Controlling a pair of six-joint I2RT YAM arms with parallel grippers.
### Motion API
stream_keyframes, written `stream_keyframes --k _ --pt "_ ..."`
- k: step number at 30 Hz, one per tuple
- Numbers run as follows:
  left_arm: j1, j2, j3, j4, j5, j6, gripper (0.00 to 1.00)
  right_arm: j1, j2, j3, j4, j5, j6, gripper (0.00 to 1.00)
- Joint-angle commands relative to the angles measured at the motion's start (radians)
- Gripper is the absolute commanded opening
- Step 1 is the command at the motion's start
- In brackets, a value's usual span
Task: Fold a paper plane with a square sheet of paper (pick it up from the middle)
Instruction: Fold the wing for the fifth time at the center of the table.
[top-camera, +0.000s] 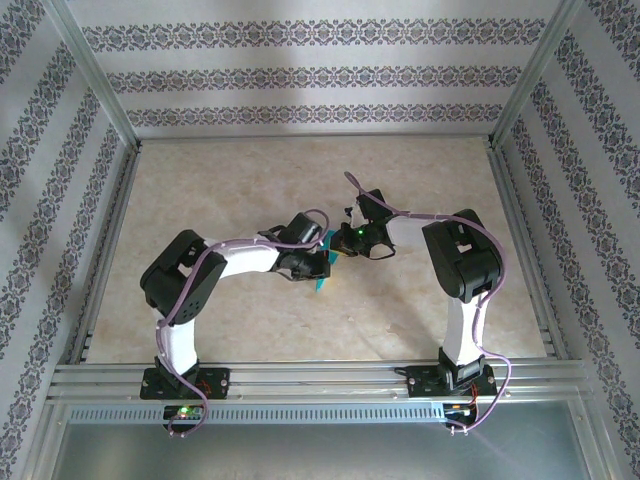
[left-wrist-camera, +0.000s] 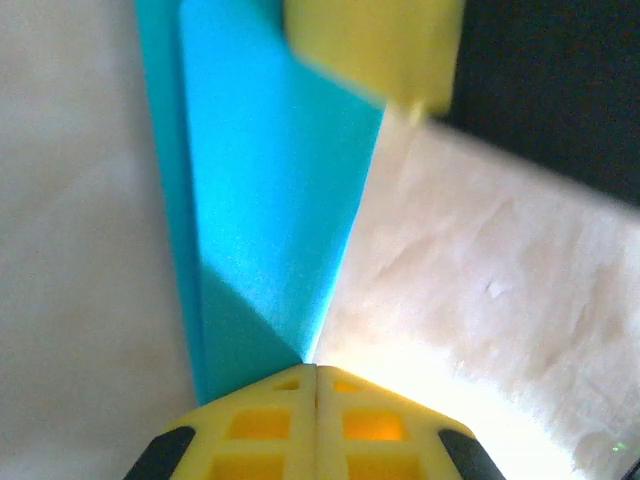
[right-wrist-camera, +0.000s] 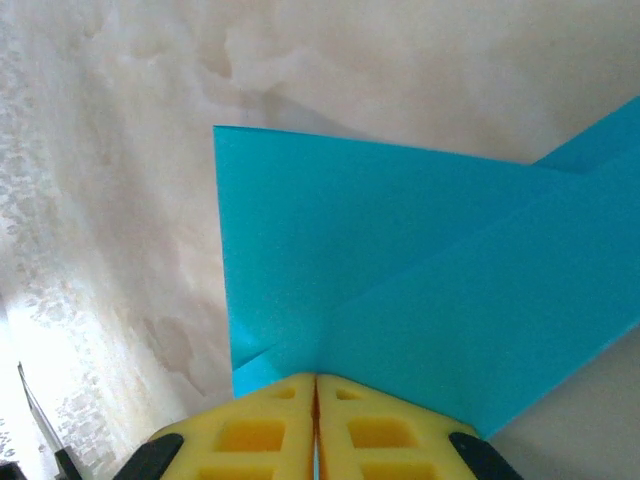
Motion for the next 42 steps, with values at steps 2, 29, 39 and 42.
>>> stream_keyframes --k 2,29,39,42 --pt "-0.053 -0.062 -0.092 -0.126 -0.009 -0.045 0.00 -0.015 0.051 -0.009 -0.060 0.074 0.000 0.11" --pt "0.270 -0.497 -0.158 -0.126 -0.248 0.033 0.64 0.070 -0.272 0.092 -0.339 0.367 -0.006 0.41" --pt "0.318 -0.528 -0.204 -0.150 -0.463 0.124 0.99 0.263 -0.171 0.249 -0.572 0.781 0.054 0.66" --pt "0.337 -0.533 -0.224 -0.151 -0.469 0.131 0.99 0.293 -0.105 0.317 -0.633 0.841 0.085 0.66"
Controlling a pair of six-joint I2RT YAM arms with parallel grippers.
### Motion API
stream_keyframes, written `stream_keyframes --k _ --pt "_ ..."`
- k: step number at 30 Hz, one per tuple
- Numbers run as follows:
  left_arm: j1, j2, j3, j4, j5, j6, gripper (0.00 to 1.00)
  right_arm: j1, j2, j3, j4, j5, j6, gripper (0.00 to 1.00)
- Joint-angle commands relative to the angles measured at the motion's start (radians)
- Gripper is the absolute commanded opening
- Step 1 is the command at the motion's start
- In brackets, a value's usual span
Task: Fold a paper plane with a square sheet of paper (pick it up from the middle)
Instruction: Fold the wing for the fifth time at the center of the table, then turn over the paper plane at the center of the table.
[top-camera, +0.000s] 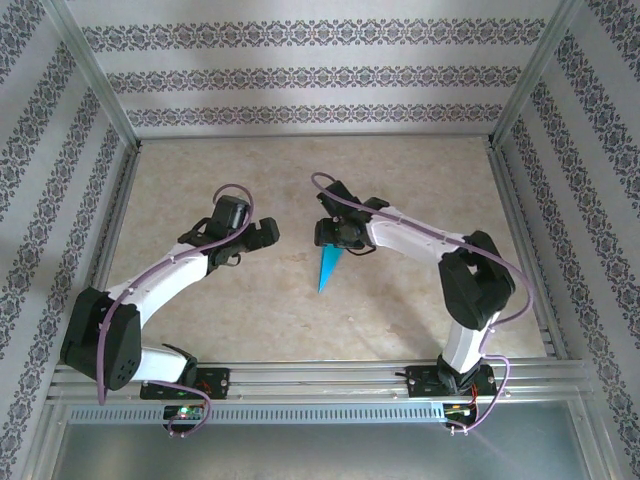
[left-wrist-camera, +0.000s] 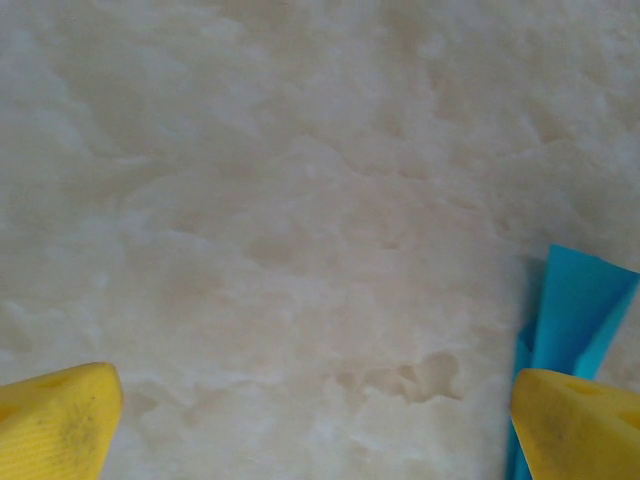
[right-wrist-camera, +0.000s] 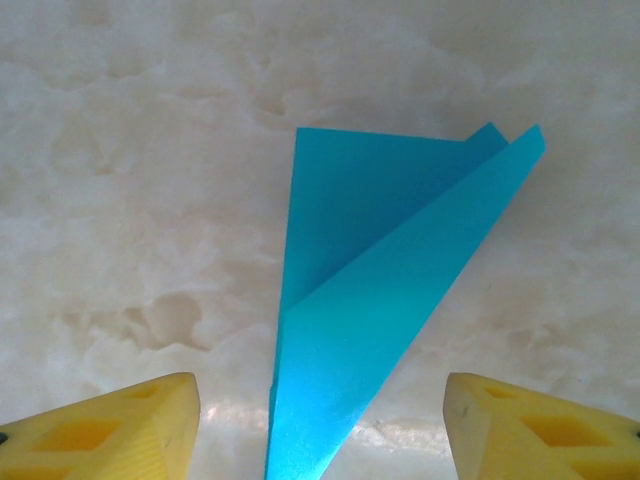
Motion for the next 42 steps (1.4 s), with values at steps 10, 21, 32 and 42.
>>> stream_keyframes --k 10,21,32,42 --pt "0.065 -0.030 -0.077 -0.009 -0.002 0.035 0.99 0.078 0.240 0.240 -0.265 0.231 0.117 0.61" --pt "0.078 -0.023 -0.084 -0.001 0.022 0.036 0.99 0.082 0.280 0.274 -0.321 0.258 0.185 0.60" --pt "0.081 -0.014 -0.081 0.002 0.037 0.028 0.99 0.074 0.279 0.275 -0.340 0.232 0.242 0.52" --pt "0.082 -0.019 -0.076 -0.003 0.039 0.028 0.99 0.064 0.233 0.246 -0.331 0.256 0.262 0.22"
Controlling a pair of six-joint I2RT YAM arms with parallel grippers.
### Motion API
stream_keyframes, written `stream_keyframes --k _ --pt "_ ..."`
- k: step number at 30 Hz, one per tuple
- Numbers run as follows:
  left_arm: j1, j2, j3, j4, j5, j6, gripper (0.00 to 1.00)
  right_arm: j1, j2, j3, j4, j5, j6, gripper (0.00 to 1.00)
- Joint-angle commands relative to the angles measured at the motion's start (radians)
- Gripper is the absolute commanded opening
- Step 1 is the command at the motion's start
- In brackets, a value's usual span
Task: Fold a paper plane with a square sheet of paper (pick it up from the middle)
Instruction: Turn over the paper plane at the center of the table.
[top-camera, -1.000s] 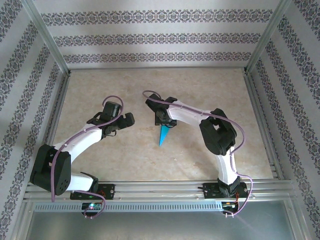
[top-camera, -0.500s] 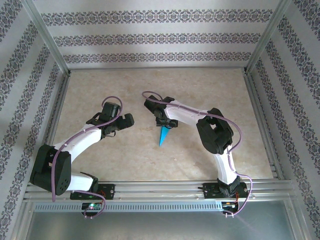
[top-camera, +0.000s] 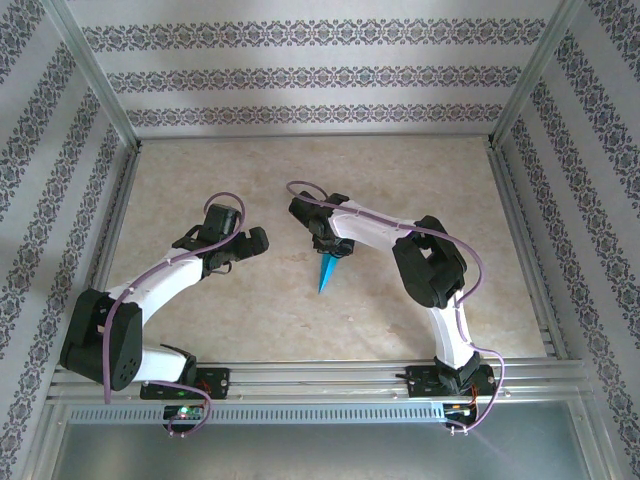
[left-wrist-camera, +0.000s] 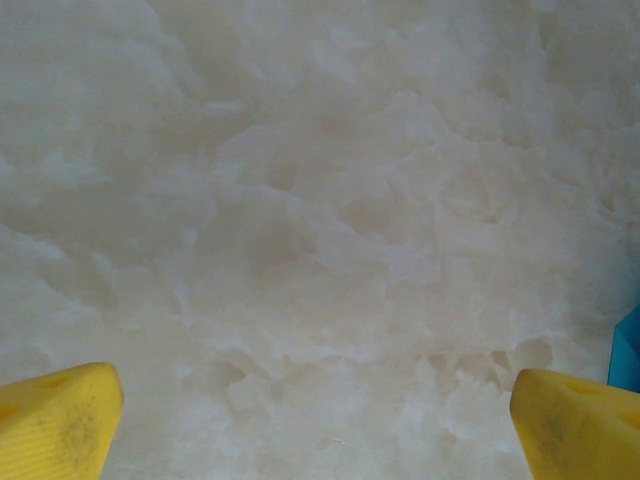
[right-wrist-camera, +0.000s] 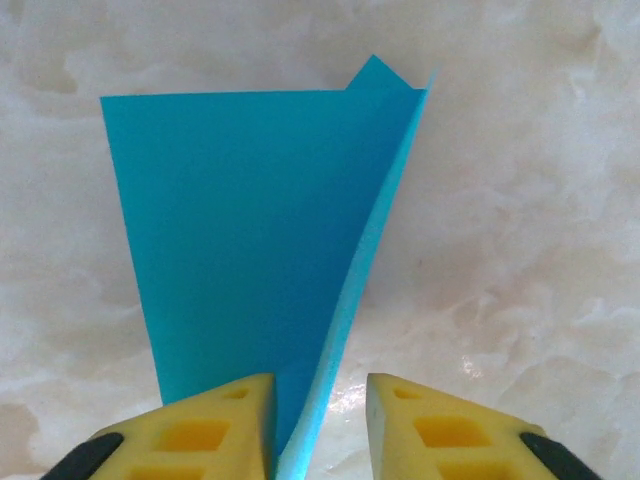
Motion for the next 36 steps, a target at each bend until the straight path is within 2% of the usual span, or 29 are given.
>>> stream_keyframes --k 1,4,10,13,15,17,21,29,33,36 --pt "0.016 -0.014 0.002 -0.002 0.005 0.009 0.99 -0.014 -0.047 -0.014 -0.021 0.041 0.013 0.16" --pt "0.017 -0.021 0.000 -0.002 -0.001 0.009 0.99 -0.021 -0.082 -0.028 -0.005 0.059 -0.005 0.01" --pt "0.033 -0.040 0.008 -0.015 0.002 0.005 0.99 -0.034 -0.172 -0.018 0.054 0.048 -0.111 0.00" --pt "0.049 -0.059 0.011 -0.027 0.011 -0.009 0.99 -0.048 -0.225 -0.028 0.163 -0.083 -0.196 0.00" --pt "0.064 -0.077 0.012 -0.033 0.024 -0.024 0.99 -0.063 -0.250 -0.050 0.268 -0.226 -0.240 0.00" --pt "0.081 -0.098 0.006 -0.029 0.050 -0.043 0.99 -0.079 -0.262 -0.073 0.386 -0.391 -0.249 0.00" --pt "0.110 -0.144 -0.015 0.002 0.107 -0.081 0.99 -0.096 -0.258 -0.136 0.635 -0.631 -0.228 0.00" --pt "0.131 -0.243 -0.088 0.086 0.151 -0.140 1.00 -0.136 -0.165 -0.248 0.883 -0.787 -0.126 0.00" --pt "0.130 -0.237 -0.124 0.181 0.245 -0.177 1.00 -0.154 -0.144 -0.334 0.966 -0.805 -0.092 0.00" --pt "0.128 -0.192 -0.125 0.248 0.337 -0.193 0.95 -0.171 -0.136 -0.409 1.027 -0.815 -0.066 0.00"
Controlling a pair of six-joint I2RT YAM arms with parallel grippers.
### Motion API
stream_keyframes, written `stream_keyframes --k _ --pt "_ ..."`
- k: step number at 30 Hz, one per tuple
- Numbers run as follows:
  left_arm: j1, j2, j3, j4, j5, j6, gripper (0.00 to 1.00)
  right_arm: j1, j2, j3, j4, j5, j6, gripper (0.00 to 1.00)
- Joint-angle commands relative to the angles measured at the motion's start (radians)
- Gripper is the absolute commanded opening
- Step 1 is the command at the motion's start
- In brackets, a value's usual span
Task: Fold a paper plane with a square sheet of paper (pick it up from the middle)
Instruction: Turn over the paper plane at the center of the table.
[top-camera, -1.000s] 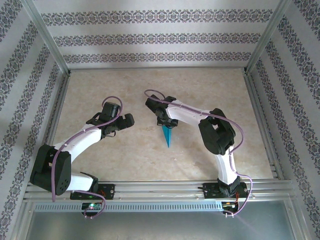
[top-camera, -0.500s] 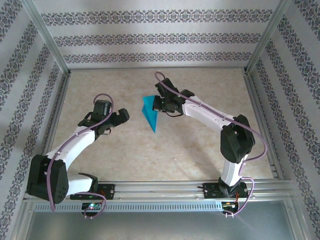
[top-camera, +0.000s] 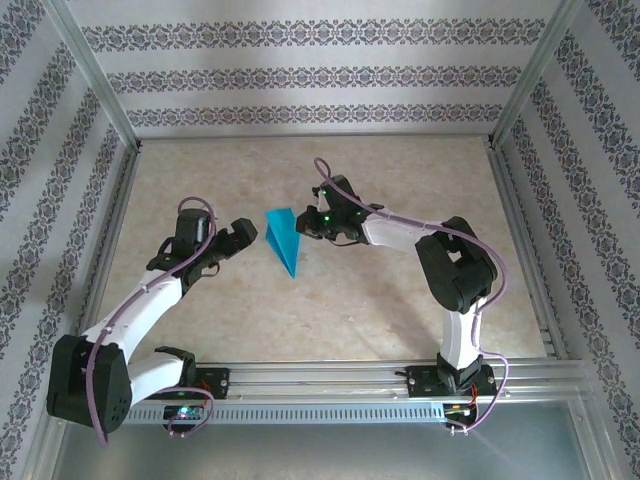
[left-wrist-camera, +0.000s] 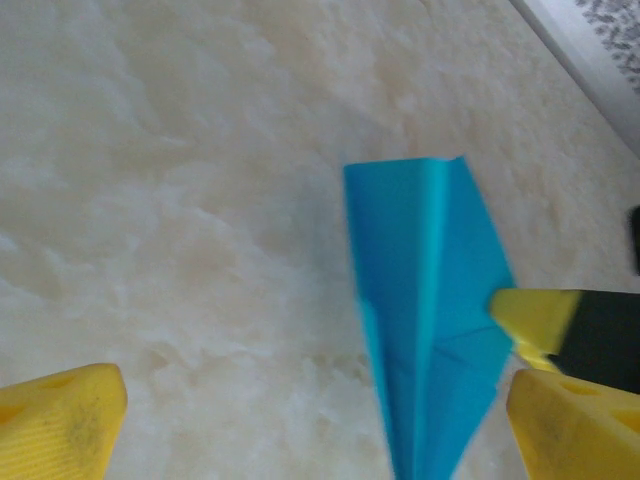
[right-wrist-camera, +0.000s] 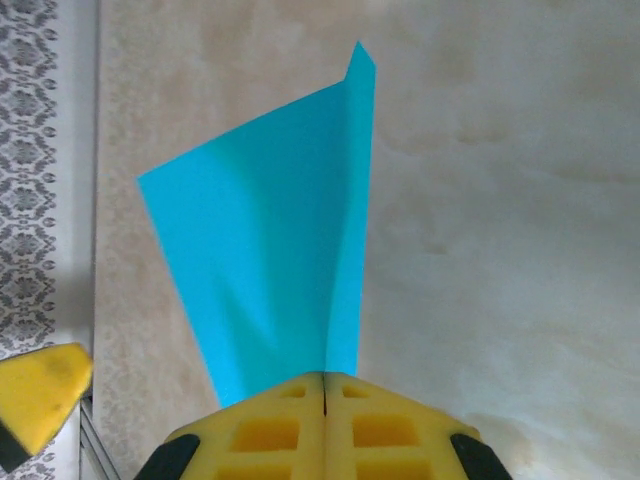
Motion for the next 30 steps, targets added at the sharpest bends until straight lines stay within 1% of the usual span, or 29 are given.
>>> stream_keyframes --k 1,4,9,13,18,22,27,30 --pt "0.009 0.045 -0.005 0.129 0.133 -0.048 0.93 -0.018 0.016 -0.063 0.116 -0.043 0.041 0.00" --pt "-0.014 0.098 0.017 0.167 0.184 -0.059 0.88 -0.026 0.013 -0.115 0.131 -0.038 0.038 0.00" --pt "-0.097 0.220 0.106 0.127 0.170 -0.068 0.80 -0.040 0.001 -0.180 0.163 -0.024 0.063 0.00" --pt "-0.158 0.308 0.141 0.207 0.189 -0.106 0.74 -0.049 -0.008 -0.225 0.197 -0.010 0.090 0.00" --pt "-0.225 0.394 0.197 0.242 0.190 -0.129 0.67 -0.052 -0.017 -0.246 0.212 -0.013 0.101 0.00" --pt "-0.264 0.454 0.232 0.230 0.177 -0.138 0.65 -0.054 -0.024 -0.255 0.210 -0.010 0.100 0.00" --pt "-0.300 0.501 0.285 0.142 0.134 -0.114 0.64 -0.055 -0.024 -0.262 0.213 -0.010 0.105 0.00" --pt "-0.307 0.524 0.303 0.067 0.089 -0.102 0.64 -0.058 -0.023 -0.267 0.213 -0.008 0.108 0.00"
